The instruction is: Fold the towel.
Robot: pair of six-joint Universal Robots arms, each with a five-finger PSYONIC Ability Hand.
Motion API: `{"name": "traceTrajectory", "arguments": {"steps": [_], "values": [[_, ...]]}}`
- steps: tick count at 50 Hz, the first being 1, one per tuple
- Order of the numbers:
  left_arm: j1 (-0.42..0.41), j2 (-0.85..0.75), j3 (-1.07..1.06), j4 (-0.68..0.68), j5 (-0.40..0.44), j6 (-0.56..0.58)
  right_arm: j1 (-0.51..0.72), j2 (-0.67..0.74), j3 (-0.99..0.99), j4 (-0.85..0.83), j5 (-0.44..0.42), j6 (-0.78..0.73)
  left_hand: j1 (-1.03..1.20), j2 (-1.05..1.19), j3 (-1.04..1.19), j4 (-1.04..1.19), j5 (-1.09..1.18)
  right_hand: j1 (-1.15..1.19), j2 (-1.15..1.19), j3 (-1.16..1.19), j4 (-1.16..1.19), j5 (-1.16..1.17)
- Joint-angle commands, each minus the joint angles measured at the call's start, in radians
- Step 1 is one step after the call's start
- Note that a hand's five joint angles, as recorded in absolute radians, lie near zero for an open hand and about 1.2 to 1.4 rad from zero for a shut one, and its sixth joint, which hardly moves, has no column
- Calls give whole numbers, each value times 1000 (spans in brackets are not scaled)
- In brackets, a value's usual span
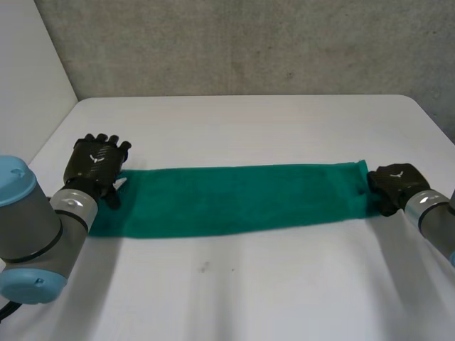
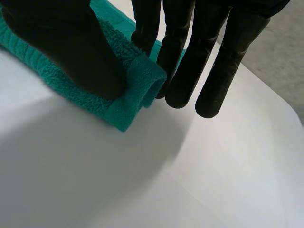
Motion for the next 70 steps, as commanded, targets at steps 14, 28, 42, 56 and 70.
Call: {"name": "traceTrajectory", "arguments": {"steps": [14,28,42,56,70], "values": [[2,45,-36,-2,0,0,-284,7,-181,123,40,-223,-19,-10,-22,-14,-29,447,228,219,208,247],[-51,86,-35,0,-9,-2,284,-108,-235,40,-118,-86,-16,-7,-19,-11,-26,447,228,219,208,247],[-152,75,-18,9,-18,-2,679,183,-379,-1,-225,-114,-13,-4,-16,-8,-23,447,228,219,208,247],[-265,19,70,58,-20,-15,582,25,-289,11,-78,-27,1,10,-1,7,-8,-775,-994,-1003,-1014,-974],[-383,-187,235,52,-24,-137,336,-102,23,94,16,141,7,16,5,12,-3,-765,-984,-993,-1004,-964]]}}
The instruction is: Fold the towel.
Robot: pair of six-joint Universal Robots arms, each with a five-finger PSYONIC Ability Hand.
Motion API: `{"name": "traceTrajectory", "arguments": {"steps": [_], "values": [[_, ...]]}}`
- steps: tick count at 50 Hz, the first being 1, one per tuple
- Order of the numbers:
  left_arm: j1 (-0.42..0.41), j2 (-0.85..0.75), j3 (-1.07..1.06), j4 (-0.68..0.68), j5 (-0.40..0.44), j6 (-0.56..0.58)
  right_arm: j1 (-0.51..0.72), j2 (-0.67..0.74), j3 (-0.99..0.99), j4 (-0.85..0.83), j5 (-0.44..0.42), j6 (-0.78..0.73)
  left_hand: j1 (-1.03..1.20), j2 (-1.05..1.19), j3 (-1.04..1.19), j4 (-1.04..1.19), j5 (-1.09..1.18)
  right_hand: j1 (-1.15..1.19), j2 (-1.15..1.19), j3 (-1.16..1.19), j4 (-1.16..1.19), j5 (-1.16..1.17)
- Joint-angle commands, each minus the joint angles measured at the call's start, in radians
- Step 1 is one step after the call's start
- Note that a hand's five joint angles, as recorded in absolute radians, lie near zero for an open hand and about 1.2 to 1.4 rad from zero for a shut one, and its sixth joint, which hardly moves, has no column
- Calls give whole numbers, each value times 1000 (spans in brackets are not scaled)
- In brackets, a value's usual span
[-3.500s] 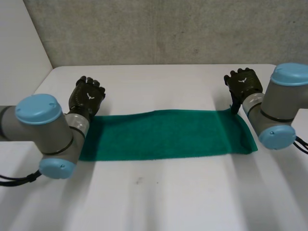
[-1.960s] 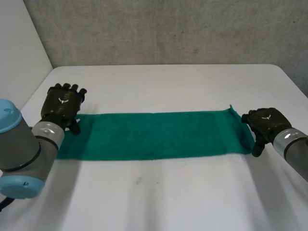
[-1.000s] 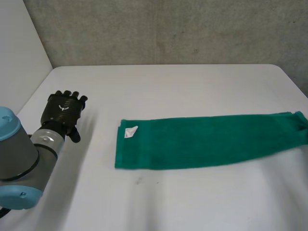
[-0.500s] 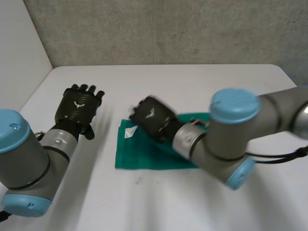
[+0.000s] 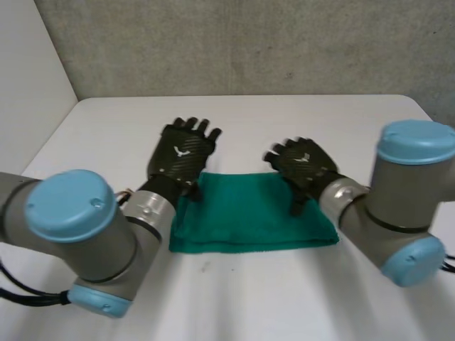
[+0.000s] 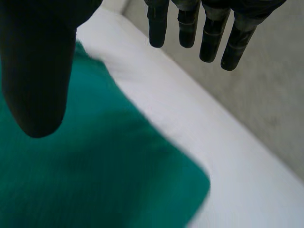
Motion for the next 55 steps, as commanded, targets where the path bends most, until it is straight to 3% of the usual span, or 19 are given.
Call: {"name": "traceTrajectory", "arguments": {"steps": [1,9,12,17,20,31,37,44,46,52,53,54,55], "values": [[-30,-147,103,-21,-17,-30,-115,-23,159,32,4,30,7,16,5,12,-3,11,-9,1,-19,-24],[-27,-242,148,-97,-122,-25,-192,-14,214,11,3,29,10,19,8,15,0,410,390,400,380,375],[-27,-248,145,-127,-139,-22,-200,-11,220,11,3,29,10,19,8,15,0,457,438,447,427,422],[-25,-239,125,-163,-155,-4,-221,-11,232,-27,3,29,10,19,8,15,0,1040,1021,1030,1010,1005],[-27,-219,100,-177,-181,0,-227,-13,236,-49,6,29,7,16,5,12,-3,1196,1177,1186,1166,1161],[-65,-86,-35,-180,-256,-13,-175,-28,134,-46,14,39,4,13,2,9,-6,1196,1177,1186,1166,1161],[-59,17,-108,-180,-285,-17,54,-19,13,-38,12,44,-8,1,-10,-2,-17,1196,1177,1186,1166,1161],[-15,95,-154,-180,-314,-30,237,26,-51,-52,-14,41,-16,-7,-19,-11,-26,1196,1177,1186,1166,1161],[23,124,-162,-180,-333,-37,329,110,-86,-43,-75,38,-19,-10,-22,-14,-29,1196,1177,1186,1166,1161],[64,137,-153,-180,-334,-56,365,188,-113,-40,-109,35,-22,-13,-25,-17,-32,1196,1177,1186,1166,1161],[65,137,-150,-180,-333,-60,363,191,-120,-41,-103,36,-22,-13,-25,-17,-32,1095,1076,1085,1065,1061],[64,137,-142,-180,-328,-68,355,187,-134,-41,-92,50,-19,-10,-22,-14,-29,597,578,587,567,563],[64,137,-142,-180,-328,-68,354,182,-134,-43,-86,56,-19,-10,-22,-14,-29,418,399,408,388,383]]}}
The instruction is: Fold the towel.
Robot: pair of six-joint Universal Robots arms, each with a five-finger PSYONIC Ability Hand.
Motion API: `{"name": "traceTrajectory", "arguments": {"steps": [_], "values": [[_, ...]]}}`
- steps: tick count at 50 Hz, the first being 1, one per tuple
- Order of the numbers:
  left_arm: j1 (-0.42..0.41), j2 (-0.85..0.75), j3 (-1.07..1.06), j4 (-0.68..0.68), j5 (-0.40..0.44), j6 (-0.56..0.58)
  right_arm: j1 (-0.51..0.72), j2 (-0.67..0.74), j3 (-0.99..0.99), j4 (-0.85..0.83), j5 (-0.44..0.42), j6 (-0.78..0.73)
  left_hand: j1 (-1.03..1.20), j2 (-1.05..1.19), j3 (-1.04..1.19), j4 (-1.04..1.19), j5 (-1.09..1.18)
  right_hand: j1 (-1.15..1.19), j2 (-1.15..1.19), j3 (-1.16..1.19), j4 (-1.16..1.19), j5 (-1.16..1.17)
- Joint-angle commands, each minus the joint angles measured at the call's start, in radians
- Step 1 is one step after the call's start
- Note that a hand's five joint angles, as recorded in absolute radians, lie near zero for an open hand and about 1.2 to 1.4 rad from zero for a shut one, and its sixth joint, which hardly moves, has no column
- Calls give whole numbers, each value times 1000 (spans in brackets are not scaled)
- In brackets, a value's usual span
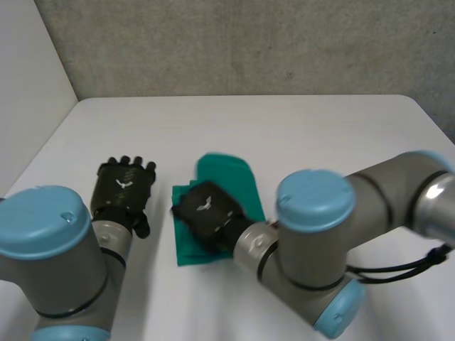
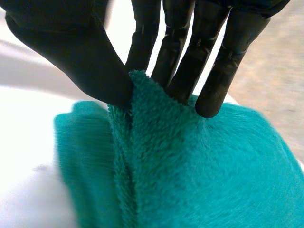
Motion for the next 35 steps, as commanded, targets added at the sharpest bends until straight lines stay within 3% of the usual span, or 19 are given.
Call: {"name": "traceTrajectory", "arguments": {"steps": [1,2,5,12,22,29,35], "values": [[37,13,25,4,3,-33,37,75,-51,0,-17,28,-16,-7,-19,-11,-22,-480,-685,-690,-701,-673],[34,11,39,9,3,-39,27,49,-51,0,-4,57,-14,-4,-16,-8,-19,-632,-837,-842,-853,-825],[26,2,86,11,4,-56,-17,-3,-40,1,21,120,-13,-4,-16,-8,-19,-786,-991,-996,-1007,-979],[-66,-76,215,12,79,-136,-158,-101,18,6,47,311,1,10,-1,7,-4,-794,-999,-1004,-1015,-987],[-128,-237,332,-14,190,-240,-236,-54,-51,111,45,356,13,22,10,18,8,-794,-999,-1004,-1015,-987],[-103,-303,364,-115,178,-237,-224,93,-180,251,47,346,25,34,22,30,19,-794,-999,-1004,-1015,-987],[-6,-312,338,-177,175,-225,-223,146,-220,277,36,346,25,34,22,30,19,-794,-999,-1004,-1015,-987]]}}
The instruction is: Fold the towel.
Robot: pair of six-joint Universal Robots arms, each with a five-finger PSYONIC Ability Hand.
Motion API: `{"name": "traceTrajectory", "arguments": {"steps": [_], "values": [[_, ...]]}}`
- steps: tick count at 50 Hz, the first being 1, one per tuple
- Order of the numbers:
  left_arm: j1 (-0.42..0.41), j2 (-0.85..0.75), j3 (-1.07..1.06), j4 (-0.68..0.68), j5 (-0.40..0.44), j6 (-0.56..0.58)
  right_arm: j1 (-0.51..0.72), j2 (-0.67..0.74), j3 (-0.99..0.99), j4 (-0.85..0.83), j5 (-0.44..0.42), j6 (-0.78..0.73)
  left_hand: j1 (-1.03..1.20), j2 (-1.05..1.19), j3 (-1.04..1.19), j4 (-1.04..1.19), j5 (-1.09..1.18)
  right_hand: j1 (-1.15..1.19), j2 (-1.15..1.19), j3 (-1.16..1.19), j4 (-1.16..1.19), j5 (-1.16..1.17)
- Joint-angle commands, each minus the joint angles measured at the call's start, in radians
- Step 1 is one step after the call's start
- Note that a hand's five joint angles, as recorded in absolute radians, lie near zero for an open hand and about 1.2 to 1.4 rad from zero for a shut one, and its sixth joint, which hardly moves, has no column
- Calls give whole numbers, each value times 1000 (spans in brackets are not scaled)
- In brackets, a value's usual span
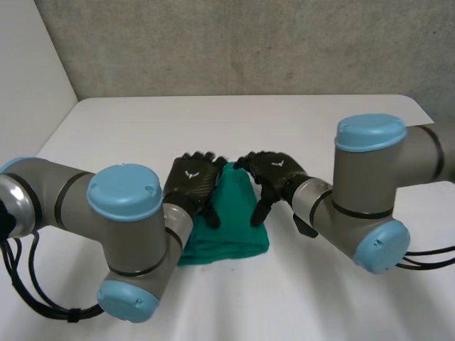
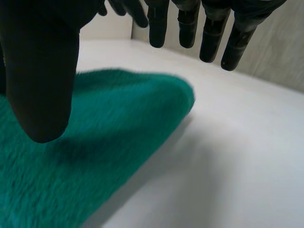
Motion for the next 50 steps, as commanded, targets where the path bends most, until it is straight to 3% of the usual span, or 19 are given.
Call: {"name": "traceTrajectory", "arguments": {"steps": [1,20,24,28,32,38,45,50], "values": [[105,-19,-26,-86,-11,19,9,88,-74,57,-8,-6,25,33,22,30,20,-26,-46,-37,-56,-62],[96,21,-123,-83,-15,126,49,151,-130,83,54,-143,22,30,19,27,17,-26,-46,-37,-56,-62],[76,79,-117,-83,-15,126,51,96,-148,91,63,-144,16,24,13,21,11,-26,-46,-37,-56,-62],[74,170,-92,-87,-15,126,37,-47,-134,83,89,-144,16,24,13,21,11,-26,-46,-37,-56,-62],[91,276,-37,-92,-8,121,25,-185,-125,59,161,-147,16,24,13,21,11,-26,-46,-37,-56,-62],[189,397,99,-232,0,111,-102,-375,-84,5,311,-184,16,24,13,21,11,-26,-46,-37,-56,-62],[303,452,211,-420,46,-4,-201,-426,-36,6,325,-226,-40,-32,-42,-35,-44,-26,-46,-37,-56,-62],[335,481,213,-441,113,-67,-212,-427,-35,11,325,-226,-40,-32,-42,-35,-44,-26,-46,-37,-56,-62]]}}
